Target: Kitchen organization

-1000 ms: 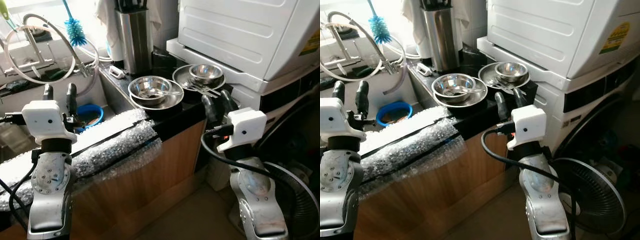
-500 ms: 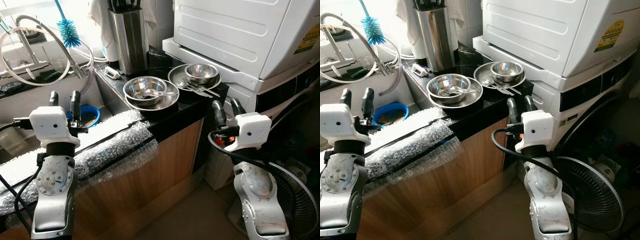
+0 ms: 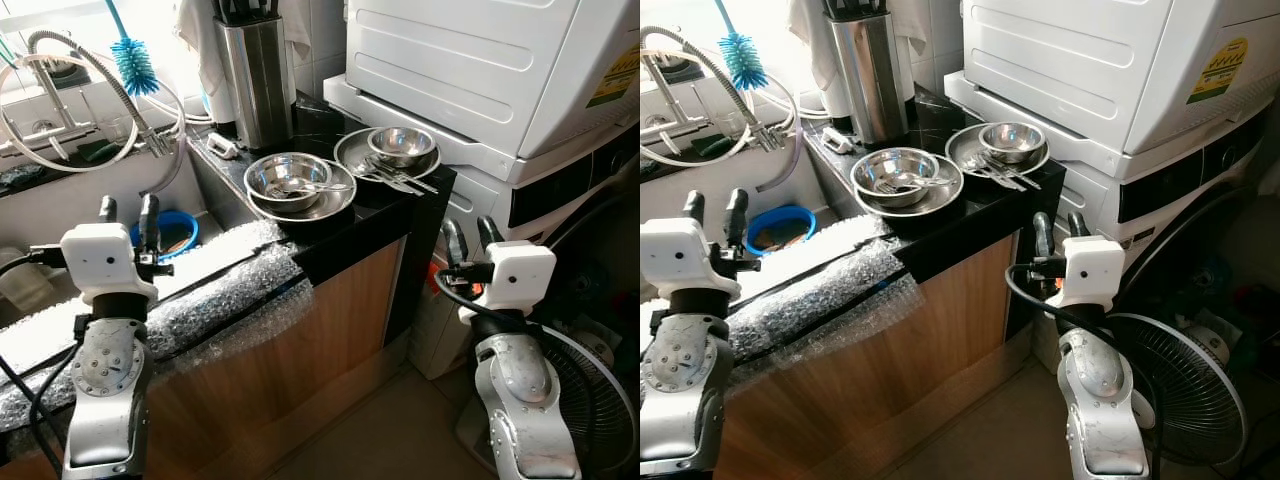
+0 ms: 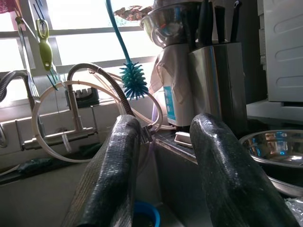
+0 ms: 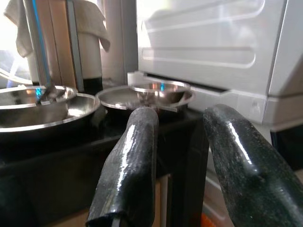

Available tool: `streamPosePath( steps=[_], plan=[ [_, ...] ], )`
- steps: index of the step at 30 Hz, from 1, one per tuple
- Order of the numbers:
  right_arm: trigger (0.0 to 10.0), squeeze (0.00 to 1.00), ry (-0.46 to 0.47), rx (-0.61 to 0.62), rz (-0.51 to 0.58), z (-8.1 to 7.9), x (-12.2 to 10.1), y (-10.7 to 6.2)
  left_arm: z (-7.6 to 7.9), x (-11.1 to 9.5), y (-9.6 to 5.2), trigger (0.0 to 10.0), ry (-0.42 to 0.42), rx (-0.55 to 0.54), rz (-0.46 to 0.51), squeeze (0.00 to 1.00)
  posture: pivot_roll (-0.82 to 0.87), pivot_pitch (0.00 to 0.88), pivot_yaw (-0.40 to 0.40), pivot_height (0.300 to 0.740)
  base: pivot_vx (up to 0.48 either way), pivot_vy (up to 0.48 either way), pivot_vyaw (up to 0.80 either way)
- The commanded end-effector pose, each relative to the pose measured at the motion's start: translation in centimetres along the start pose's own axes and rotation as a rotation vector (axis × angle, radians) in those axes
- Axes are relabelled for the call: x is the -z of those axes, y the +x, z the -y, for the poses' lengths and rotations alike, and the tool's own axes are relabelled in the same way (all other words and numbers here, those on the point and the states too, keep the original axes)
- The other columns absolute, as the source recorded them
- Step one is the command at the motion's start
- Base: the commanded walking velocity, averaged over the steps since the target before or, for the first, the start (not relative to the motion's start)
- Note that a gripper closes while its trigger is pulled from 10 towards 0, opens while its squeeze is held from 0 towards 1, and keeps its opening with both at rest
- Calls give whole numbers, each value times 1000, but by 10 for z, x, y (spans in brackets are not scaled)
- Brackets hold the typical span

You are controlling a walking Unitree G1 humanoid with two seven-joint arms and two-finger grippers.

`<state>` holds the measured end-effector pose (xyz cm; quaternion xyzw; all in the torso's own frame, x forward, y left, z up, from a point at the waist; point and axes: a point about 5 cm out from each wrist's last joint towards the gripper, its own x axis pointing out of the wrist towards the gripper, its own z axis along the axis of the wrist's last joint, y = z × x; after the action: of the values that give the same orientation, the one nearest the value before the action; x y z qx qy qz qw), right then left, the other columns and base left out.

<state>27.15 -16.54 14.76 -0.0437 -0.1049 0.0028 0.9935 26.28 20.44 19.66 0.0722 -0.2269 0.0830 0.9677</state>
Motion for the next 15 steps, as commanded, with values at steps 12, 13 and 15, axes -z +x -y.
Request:
streamPosePath(
  steps=[12,13,15],
  plan=[
    [10000,0,6,10,-48,6,20,-4,-11,21,-14,10000,14,-5,-77,0,-137,0,69,740,0,0,0],
    [10000,0,6,10,-48,6,20,-4,-11,21,-14,10000,14,-5,-77,0,-137,0,69,740,0,0,0],
    [10000,0,9,1,-46,5,21,-4,-9,25,-18,10000,11,5,-91,0,-138,0,69,740,0,0,0]
  ],
)
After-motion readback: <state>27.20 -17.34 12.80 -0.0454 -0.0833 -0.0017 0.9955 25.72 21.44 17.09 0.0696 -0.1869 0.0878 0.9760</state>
